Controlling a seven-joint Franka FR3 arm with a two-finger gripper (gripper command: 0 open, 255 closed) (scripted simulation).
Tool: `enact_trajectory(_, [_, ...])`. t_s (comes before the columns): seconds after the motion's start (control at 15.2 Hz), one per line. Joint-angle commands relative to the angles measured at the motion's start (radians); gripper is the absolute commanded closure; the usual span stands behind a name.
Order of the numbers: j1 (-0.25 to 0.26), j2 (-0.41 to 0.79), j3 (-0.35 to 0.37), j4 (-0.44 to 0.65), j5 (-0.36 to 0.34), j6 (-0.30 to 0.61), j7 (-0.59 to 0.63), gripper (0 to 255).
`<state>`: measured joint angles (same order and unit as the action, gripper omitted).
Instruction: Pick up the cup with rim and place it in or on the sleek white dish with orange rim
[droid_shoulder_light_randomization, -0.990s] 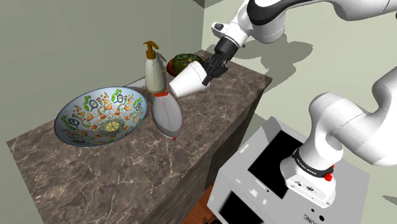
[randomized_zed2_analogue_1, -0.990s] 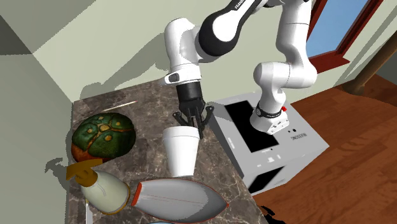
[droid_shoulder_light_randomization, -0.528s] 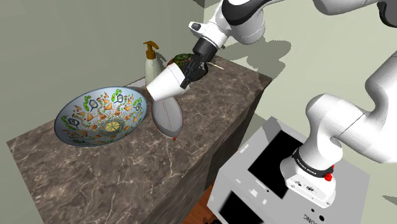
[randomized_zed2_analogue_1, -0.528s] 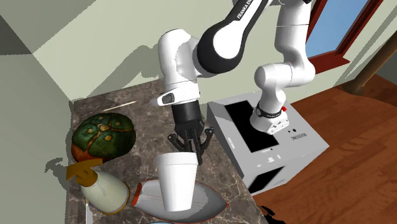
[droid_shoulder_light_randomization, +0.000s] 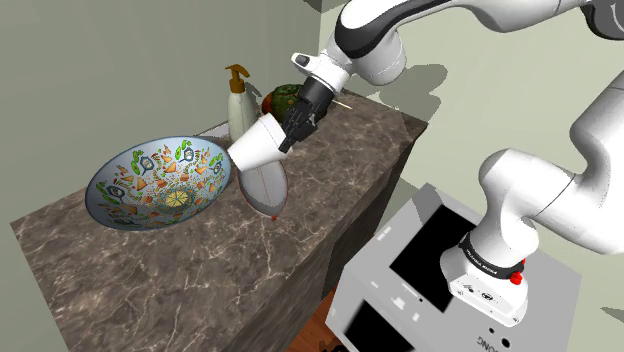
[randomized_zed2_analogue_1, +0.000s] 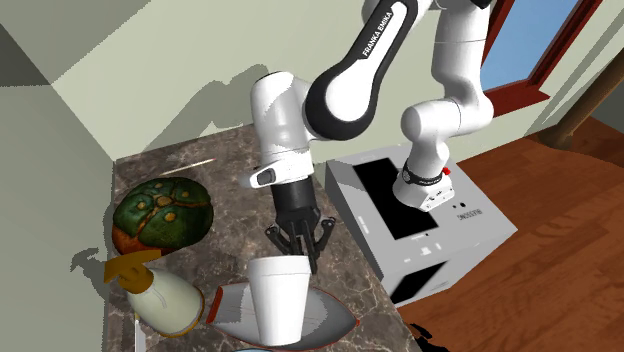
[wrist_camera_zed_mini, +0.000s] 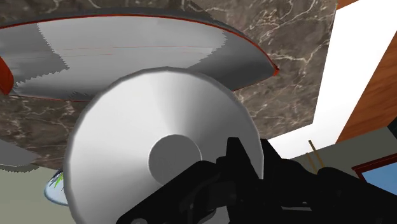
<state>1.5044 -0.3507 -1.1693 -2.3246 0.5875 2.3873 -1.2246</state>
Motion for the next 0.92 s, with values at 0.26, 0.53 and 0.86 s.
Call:
enact_trajectory(0.26, [0.1, 0.037, -0.108, -0.024, 0.075, 0.04, -0.091, 255])
enact_trajectory(0.53, [0.196, 0.06, -0.208, -0.035, 0.13, 0.063, -0.155, 255])
enact_trajectory(0.86, [0.228, 0.063, -0.241, -0.038, 0.141, 0.071, -0.171, 255])
